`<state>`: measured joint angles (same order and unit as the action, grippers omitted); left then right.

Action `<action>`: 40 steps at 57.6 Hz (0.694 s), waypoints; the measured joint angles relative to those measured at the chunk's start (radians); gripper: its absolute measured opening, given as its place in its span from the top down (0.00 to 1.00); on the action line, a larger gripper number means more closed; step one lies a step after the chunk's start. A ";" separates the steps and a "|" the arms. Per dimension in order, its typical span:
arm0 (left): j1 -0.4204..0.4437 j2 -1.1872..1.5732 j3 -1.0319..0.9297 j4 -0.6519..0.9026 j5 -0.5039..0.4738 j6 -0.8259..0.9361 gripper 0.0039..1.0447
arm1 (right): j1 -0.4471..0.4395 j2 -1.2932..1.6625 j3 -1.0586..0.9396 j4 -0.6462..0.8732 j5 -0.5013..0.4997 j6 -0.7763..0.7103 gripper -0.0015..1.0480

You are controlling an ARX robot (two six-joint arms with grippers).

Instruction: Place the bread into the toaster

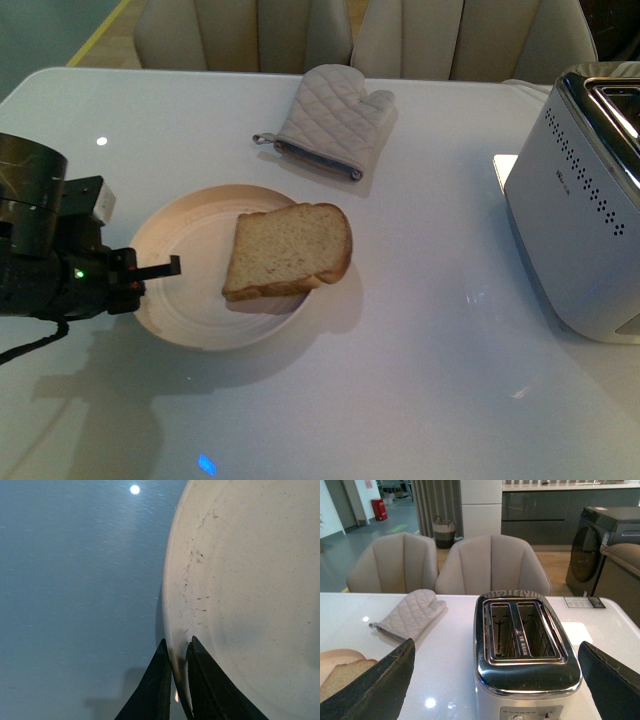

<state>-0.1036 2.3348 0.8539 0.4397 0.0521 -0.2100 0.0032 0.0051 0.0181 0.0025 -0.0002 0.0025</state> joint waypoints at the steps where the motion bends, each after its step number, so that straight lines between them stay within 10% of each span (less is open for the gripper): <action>1: -0.007 0.000 -0.001 0.000 0.000 -0.003 0.95 | 0.000 0.000 0.000 0.000 0.000 0.000 0.09; 40: -0.330 0.018 -0.022 0.025 -0.026 -0.205 0.95 | 0.000 0.000 0.000 0.000 0.000 0.000 0.09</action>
<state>-0.4339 2.3528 0.8322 0.4648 0.0261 -0.4149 0.0032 0.0051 0.0181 0.0025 -0.0002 0.0025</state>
